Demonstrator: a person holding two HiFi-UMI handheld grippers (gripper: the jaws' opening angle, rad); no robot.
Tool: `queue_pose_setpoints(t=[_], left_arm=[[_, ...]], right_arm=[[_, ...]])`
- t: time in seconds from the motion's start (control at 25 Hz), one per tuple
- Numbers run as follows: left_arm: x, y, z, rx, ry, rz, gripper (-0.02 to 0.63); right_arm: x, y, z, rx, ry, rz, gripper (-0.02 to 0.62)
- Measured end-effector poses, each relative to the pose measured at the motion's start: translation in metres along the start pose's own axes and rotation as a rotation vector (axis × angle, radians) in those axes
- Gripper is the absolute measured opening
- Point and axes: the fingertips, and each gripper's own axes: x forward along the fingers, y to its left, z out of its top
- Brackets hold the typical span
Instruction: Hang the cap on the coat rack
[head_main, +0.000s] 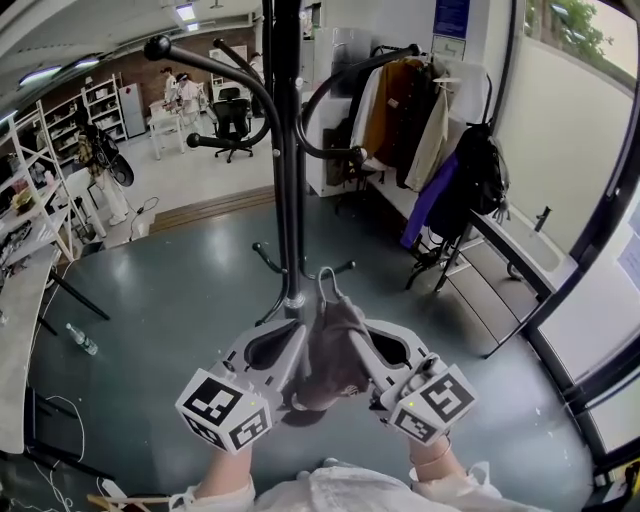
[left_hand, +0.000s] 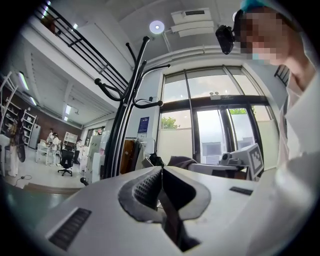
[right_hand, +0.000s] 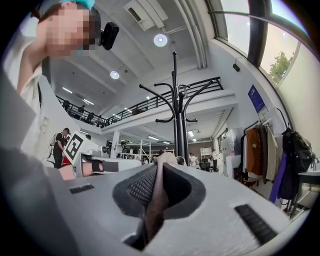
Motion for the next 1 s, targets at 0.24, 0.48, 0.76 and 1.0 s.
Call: queue_pose_setpoints(t=[0.24,0.48,0.76,1.0], left_arm=[[0.013,-0.017,0.012,0.015,-0.009,-0.057,0.017],[0.017,-0.02,0.022,0.035,-0.024,-0.075,0.017],[0.03,-0.026,0.034,0.072,-0.041,-0.1,0.017],[0.041,-0.029,0.055,0.12,-0.057,-0.111,0.017]], right_arm=[[-0.006,-0.009,0.01,-0.02,-0.003,0.019,0.014],[-0.006,-0.018,0.021,-0.042,-0.007,0.012,0.014],[-0.009,-0.027,0.04,-0.087,-0.048,0.016,0.014],[-0.005,-0.032,0.074,-0.148,-0.111,0.02,0.014]])
